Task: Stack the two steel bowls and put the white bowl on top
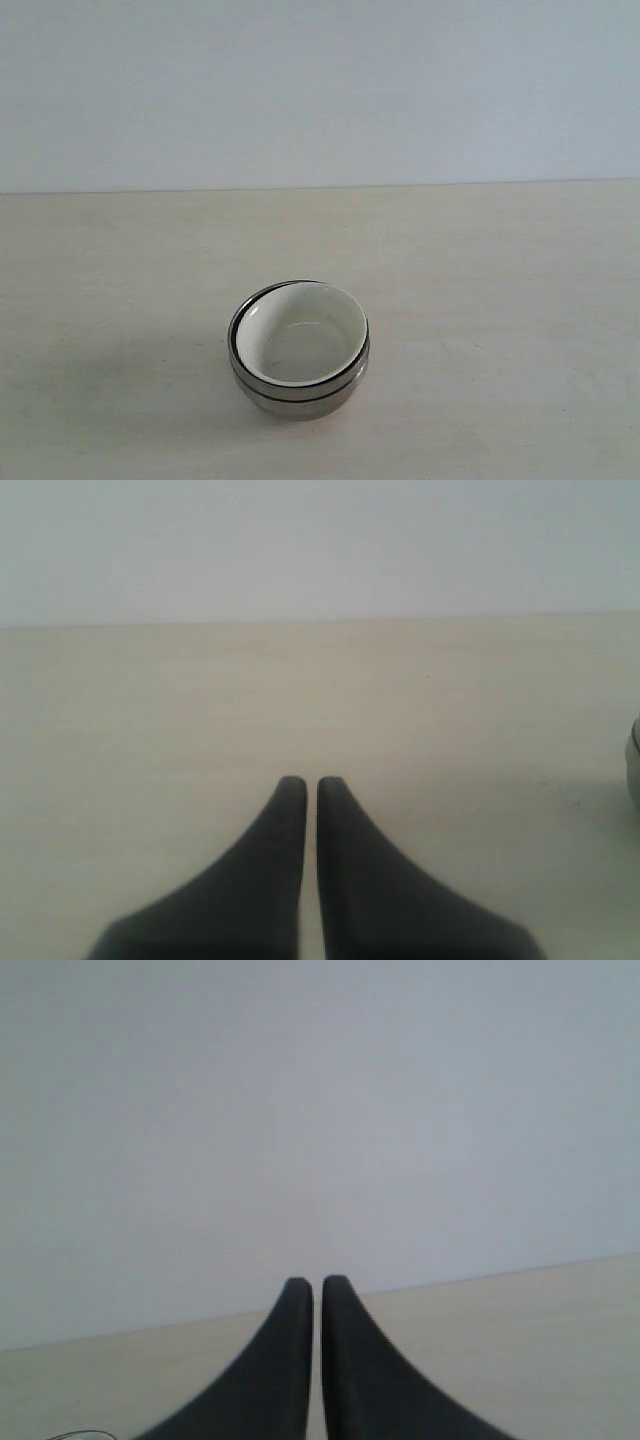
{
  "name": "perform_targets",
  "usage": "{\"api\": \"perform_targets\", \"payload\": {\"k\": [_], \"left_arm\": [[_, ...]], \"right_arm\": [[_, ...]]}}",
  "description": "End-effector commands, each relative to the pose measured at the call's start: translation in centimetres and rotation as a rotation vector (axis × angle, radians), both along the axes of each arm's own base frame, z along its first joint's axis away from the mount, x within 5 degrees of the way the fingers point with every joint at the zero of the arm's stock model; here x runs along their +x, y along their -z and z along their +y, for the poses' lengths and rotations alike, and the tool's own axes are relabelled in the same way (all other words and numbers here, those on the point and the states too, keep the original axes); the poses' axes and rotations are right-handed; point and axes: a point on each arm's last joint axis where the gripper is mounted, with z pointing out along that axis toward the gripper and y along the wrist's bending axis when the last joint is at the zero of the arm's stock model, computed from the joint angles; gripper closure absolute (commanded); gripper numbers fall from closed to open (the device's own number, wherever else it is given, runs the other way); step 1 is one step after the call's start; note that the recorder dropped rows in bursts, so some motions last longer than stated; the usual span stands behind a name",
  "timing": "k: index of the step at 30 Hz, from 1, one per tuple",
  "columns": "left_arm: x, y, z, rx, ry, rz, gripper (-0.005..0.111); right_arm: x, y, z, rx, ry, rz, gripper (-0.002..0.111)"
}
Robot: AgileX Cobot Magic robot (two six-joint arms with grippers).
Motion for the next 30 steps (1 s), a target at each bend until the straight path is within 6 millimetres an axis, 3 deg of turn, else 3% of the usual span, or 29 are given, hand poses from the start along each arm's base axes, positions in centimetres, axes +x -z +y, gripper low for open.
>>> {"api": "perform_targets", "payload": {"k": [1, 6, 23, 28, 30], "left_arm": [[-0.01, 0.12, 0.0, -0.006, -0.002, 0.002, 0.103], [-0.01, 0.12, 0.0, -0.006, -0.002, 0.002, 0.103], [-0.01, 0.12, 0.0, -0.006, -0.002, 0.002, 0.103], [-0.01, 0.12, 0.0, -0.006, -0.002, 0.002, 0.103], [-0.01, 0.12, 0.0, -0.006, -0.002, 0.002, 0.103]], "right_arm": [[0.06, 0.93, -0.07, -0.023, 0.018, 0.01, 0.108], [0.19, 1.78, 0.08, 0.006, -0.005, 0.032, 0.108], [0.01, 1.11, 0.5, 0.14, -0.076, -0.02, 0.108], [0.06, 1.11, 0.2, 0.084, -0.032, -0.031, 0.108], [0.22, 1.89, -0.07, 0.057, 0.006, 0.051, 0.108]]}}
